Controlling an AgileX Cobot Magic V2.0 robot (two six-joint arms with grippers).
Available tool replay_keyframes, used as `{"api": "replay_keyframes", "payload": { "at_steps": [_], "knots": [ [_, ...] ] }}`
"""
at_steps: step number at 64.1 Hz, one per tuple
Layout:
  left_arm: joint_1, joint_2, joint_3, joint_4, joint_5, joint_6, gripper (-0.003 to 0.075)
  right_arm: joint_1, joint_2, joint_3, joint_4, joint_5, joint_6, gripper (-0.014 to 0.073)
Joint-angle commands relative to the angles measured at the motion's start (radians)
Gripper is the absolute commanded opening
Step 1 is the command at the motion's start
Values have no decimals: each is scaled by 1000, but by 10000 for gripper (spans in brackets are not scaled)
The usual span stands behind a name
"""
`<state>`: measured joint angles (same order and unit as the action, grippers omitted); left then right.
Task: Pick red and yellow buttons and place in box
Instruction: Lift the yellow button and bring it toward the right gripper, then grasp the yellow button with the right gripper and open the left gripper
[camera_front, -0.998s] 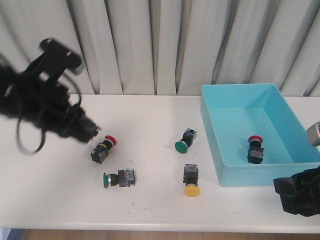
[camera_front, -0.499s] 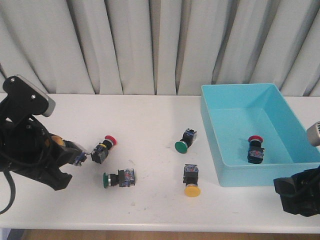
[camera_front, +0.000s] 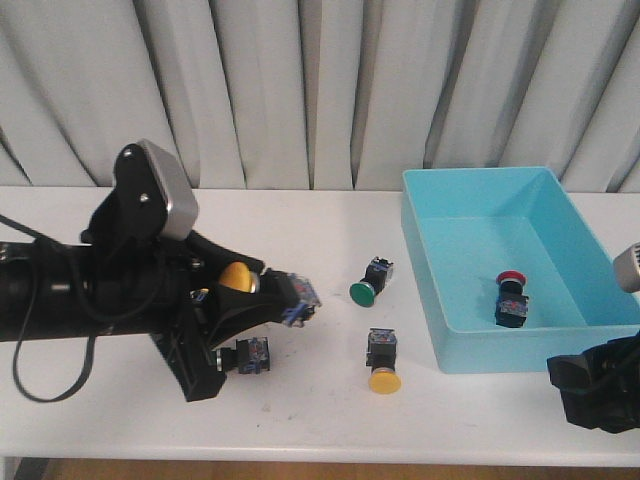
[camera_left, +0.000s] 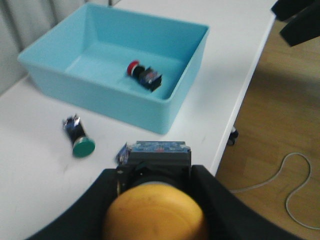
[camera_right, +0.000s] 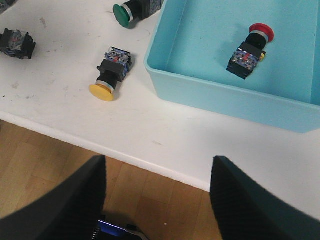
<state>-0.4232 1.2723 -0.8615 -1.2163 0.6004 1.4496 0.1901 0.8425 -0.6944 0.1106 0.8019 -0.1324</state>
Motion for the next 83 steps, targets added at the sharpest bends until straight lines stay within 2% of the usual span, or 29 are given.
{"api": "replay_keyframes", "payload": {
  "at_steps": [1, 7, 16, 26, 35, 46, 56, 65, 83],
  "knots": [
    [-5, 12, -27, -207, 37, 223, 202, 2, -8, -24, 3, -47, -10, 435],
    [-5, 38, -27, -251, 78, 336, 202, 2, -8, -24, 3, -47, -58, 435],
    [-5, 43, -27, -255, 99, 399, 202, 2, -6, -24, 20, -64, -211, 442],
    [-5, 43, -27, -255, 98, 416, 202, 2, 54, -43, 148, -77, -509, 528],
    [-5, 43, -27, -254, 98, 416, 202, 3, 172, -129, 279, -61, -749, 604],
    [-5, 43, -27, -254, 98, 416, 202, 3, 322, -266, 470, 24, -1133, 579],
    [-5, 43, -27, -254, 98, 416, 202, 3, 438, -338, 667, 97, -1410, 535],
    [-5, 43, -27, -254, 98, 416, 202, 67, 513, -393, 687, 108, -1472, 519],
    [-5, 43, -27, -254, 99, 416, 202, 257, 620, -506, 598, 82, -1459, 519]
  ]
}}
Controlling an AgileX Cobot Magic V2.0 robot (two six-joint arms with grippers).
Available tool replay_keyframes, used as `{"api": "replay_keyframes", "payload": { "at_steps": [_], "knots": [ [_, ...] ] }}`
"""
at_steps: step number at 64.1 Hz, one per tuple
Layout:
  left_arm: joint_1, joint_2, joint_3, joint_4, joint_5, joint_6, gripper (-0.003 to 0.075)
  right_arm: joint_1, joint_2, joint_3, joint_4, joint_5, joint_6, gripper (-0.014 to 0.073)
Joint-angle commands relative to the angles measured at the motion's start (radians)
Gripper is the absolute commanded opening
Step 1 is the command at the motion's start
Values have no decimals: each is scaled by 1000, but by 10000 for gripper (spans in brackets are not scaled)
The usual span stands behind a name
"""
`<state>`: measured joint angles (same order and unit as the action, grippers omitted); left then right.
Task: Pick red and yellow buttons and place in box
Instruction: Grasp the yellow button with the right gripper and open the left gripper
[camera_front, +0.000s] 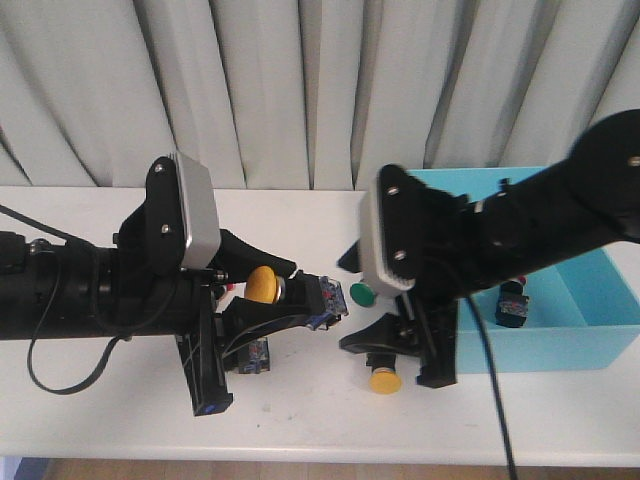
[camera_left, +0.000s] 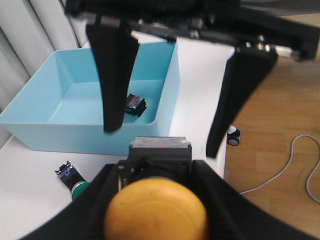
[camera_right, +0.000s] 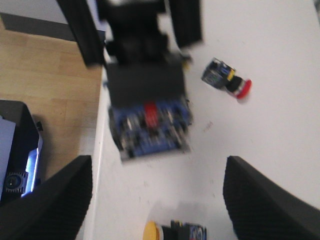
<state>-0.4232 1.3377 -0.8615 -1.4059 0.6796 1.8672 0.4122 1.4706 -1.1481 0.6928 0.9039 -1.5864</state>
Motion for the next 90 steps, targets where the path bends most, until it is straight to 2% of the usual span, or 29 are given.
{"api": "replay_keyframes", "payload": {
  "at_steps": [1, 16, 44, 68, 84, 90],
  "knots": [
    [-5, -22, -27, -64, 20, 0, 202, 41, -6, -55, 16, -21, -5, 519],
    [-5, -22, -27, -64, 20, 0, 202, 69, 3, -71, 19, -42, -5, 516],
    [-5, -22, -27, -64, 20, 0, 202, 69, 3, -71, 71, -44, -8, 429],
    [-5, -22, -27, -64, 20, 0, 202, 69, 3, -71, 70, -43, -10, 245],
    [-5, -22, -27, -64, 20, 0, 205, 69, 3, -71, 70, -43, -10, 244],
    [-5, -22, -27, -64, 20, -2, 241, 69, 3, -71, 70, -43, -9, 246]
  ]
}}
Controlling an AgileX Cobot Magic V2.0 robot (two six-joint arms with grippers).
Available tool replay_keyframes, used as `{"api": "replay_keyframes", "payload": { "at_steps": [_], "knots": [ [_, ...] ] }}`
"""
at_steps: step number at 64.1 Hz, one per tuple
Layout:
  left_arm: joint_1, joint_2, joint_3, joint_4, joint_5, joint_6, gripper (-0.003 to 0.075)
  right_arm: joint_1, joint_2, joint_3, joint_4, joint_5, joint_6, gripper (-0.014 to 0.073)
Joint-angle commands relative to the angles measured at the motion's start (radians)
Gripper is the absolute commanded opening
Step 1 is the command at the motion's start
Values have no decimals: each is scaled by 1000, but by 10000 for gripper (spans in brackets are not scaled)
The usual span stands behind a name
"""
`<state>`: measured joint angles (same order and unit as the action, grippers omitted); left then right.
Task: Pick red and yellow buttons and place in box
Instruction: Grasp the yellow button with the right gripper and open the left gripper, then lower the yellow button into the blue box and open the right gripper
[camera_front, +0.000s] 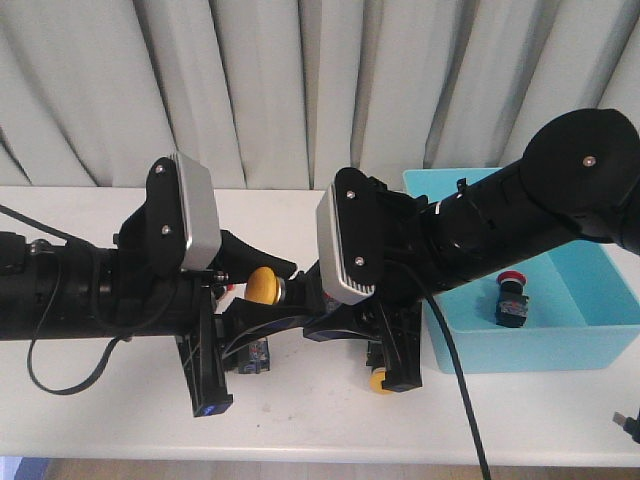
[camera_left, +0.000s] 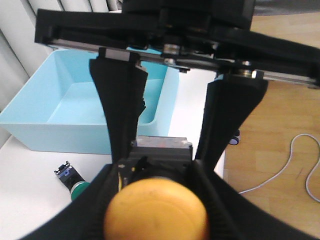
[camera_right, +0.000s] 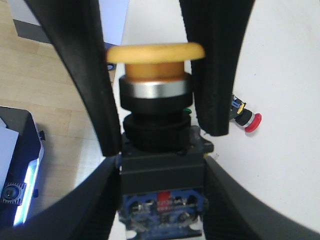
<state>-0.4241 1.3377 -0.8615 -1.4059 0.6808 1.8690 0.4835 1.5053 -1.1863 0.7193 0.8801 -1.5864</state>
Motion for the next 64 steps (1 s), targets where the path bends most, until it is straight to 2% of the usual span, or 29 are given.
{"api": "replay_keyframes", "payload": {
  "at_steps": [1, 14, 21, 28, 34, 51, 56, 64],
  "knots": [
    [-4, -22, -27, -64, 19, -3, 258, -2, -32, -33, 43, -19, -9, 246],
    [-4, -22, -27, -64, 19, -3, 487, -2, -32, -33, 43, -18, -9, 246],
    [-4, -22, -27, -64, 18, -3, 578, -2, -32, -33, 43, -18, -9, 246],
    [-4, -22, -27, -62, 17, -3, 606, -4, -32, -33, 33, -18, 0, 246],
    [-4, -22, -27, -62, 12, -3, 600, -22, -39, -33, -53, -23, 74, 246],
    [-4, -22, -27, -54, -38, -3, 575, -193, -59, -33, -429, -28, 525, 246],
    [-4, -22, -27, -54, -43, -3, 575, -265, -52, -33, -512, -49, 732, 246],
    [-4, -22, -27, -54, -47, -3, 575, -389, -27, -41, -575, -114, 1086, 246]
  ]
}}
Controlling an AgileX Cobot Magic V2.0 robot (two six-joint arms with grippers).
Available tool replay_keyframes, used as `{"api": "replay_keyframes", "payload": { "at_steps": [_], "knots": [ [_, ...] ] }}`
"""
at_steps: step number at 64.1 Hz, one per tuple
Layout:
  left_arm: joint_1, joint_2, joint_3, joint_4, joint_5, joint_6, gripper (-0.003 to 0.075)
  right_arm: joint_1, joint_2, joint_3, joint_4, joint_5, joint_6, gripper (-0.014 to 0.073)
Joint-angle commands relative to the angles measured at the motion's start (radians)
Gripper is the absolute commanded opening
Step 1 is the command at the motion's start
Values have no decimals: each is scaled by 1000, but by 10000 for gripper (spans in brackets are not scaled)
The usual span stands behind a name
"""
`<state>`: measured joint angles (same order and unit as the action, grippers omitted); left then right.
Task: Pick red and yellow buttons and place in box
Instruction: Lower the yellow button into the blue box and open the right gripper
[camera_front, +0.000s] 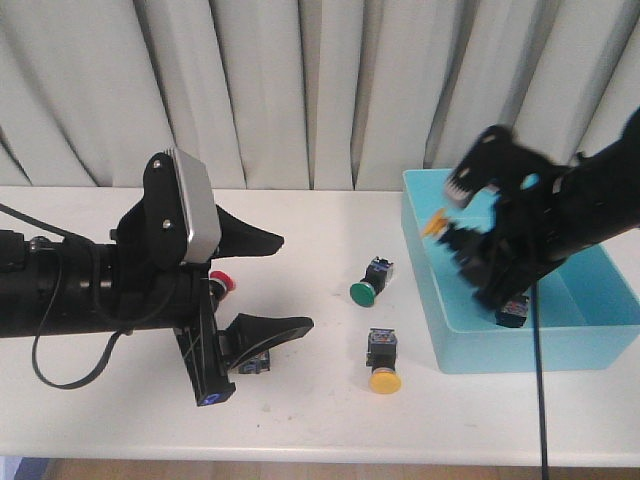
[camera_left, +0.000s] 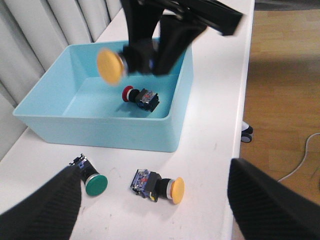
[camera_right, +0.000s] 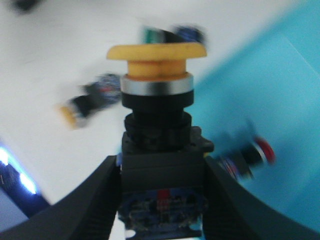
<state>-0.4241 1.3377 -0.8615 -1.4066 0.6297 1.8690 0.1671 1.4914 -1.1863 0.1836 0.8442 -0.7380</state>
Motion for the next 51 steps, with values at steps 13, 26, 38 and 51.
{"api": "replay_keyframes", "payload": {
  "at_steps": [13, 26, 38, 51],
  "knots": [
    [-4, -22, -27, -53, 4, -4, 575, -143, 134, -155, -71, -23, 443, 246],
    [-4, -22, -27, -54, 10, -10, 575, -142, 350, -334, -70, 27, 564, 246],
    [-4, -22, -27, -54, 10, -10, 575, -142, 535, -463, -71, 36, 587, 246],
    [-4, -22, -27, -54, 12, -10, 575, -142, 664, -532, -77, 23, 582, 246]
  ]
}}
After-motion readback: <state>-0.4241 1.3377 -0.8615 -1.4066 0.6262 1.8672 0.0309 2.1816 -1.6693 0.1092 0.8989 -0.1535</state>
